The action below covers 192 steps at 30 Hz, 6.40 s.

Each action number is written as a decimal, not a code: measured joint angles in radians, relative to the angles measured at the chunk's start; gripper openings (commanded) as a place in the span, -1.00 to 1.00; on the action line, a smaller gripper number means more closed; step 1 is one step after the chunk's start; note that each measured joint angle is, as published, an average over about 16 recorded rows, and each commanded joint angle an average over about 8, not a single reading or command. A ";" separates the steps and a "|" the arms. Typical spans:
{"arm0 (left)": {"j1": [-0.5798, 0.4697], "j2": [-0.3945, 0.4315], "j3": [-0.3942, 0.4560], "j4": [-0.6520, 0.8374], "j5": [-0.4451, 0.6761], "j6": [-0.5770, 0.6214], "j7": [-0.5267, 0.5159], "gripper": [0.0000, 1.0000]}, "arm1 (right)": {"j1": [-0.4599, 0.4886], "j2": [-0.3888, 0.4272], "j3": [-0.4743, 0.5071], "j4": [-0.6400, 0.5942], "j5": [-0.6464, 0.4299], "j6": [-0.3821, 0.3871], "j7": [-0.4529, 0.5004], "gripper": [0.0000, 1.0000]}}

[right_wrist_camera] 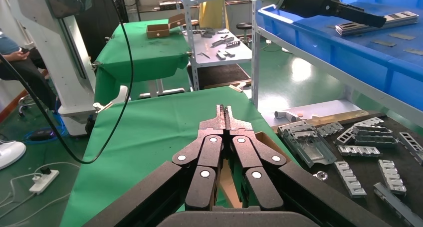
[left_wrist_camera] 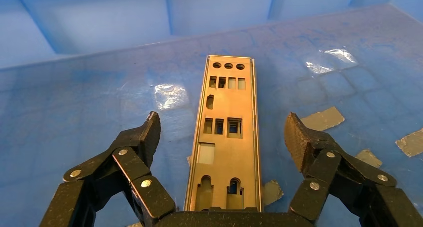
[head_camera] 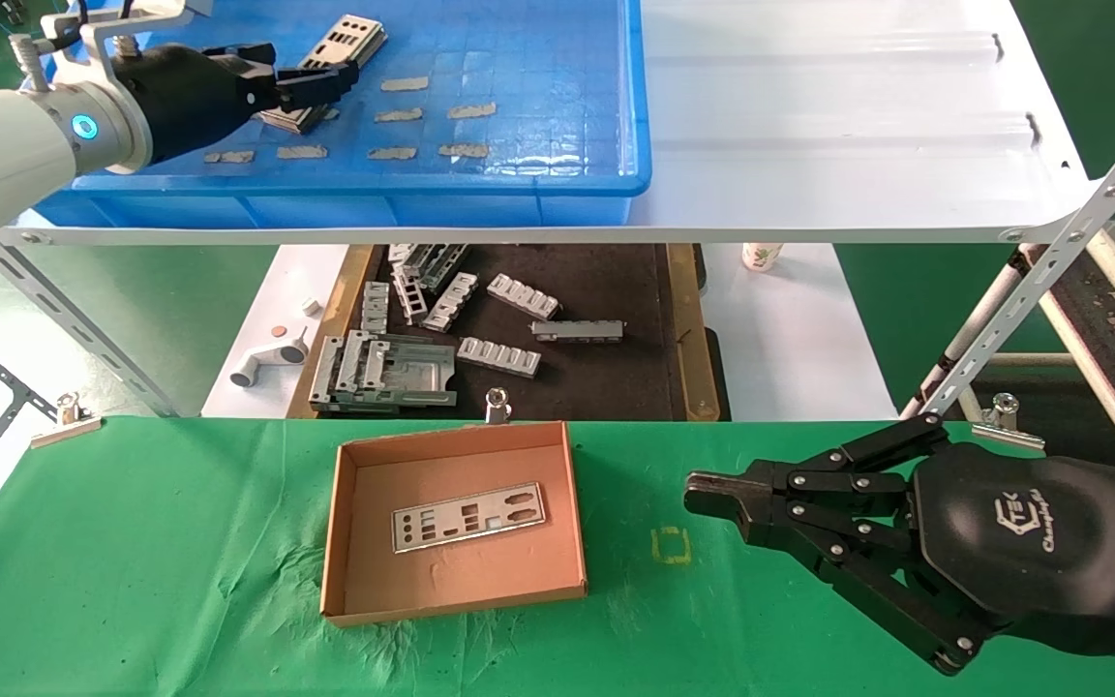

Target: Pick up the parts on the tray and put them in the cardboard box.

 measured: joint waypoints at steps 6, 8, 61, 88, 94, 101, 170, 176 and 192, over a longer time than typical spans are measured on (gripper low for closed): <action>0.000 0.000 -0.001 0.000 -0.001 0.000 0.000 -1.00 | 0.000 0.000 0.000 0.000 0.000 0.000 0.000 -1.00; 0.000 -0.001 -0.001 0.000 -0.002 0.001 0.000 -1.00 | 0.000 0.000 0.000 0.000 0.000 0.000 0.000 -1.00; -0.065 -0.132 -0.007 -0.108 -0.020 0.438 0.141 -1.00 | 0.000 0.000 0.000 0.000 0.000 0.000 0.000 -1.00; 0.114 -0.292 0.224 -0.519 -0.129 0.941 0.334 -1.00 | 0.000 0.000 0.000 0.000 0.000 0.000 0.000 -1.00; 0.186 -0.296 0.322 -0.570 -0.138 0.903 0.314 -1.00 | 0.000 0.000 0.000 0.000 0.000 0.000 0.000 -1.00; 0.240 -0.262 0.389 -0.531 -0.091 0.823 0.338 -1.00 | 0.000 0.000 0.000 0.000 0.000 0.000 0.000 -1.00; 0.331 -0.074 0.432 -0.156 -0.012 0.610 0.430 1.00 | 0.000 0.000 0.000 0.000 0.000 0.000 0.000 -1.00; 0.328 -0.071 0.428 -0.141 -0.017 0.612 0.433 1.00 | 0.000 0.000 0.000 0.000 0.000 0.000 0.000 -1.00; 0.319 -0.063 0.424 -0.110 -0.024 0.622 0.445 1.00 | 0.000 0.000 0.000 0.000 0.000 0.000 0.000 -1.00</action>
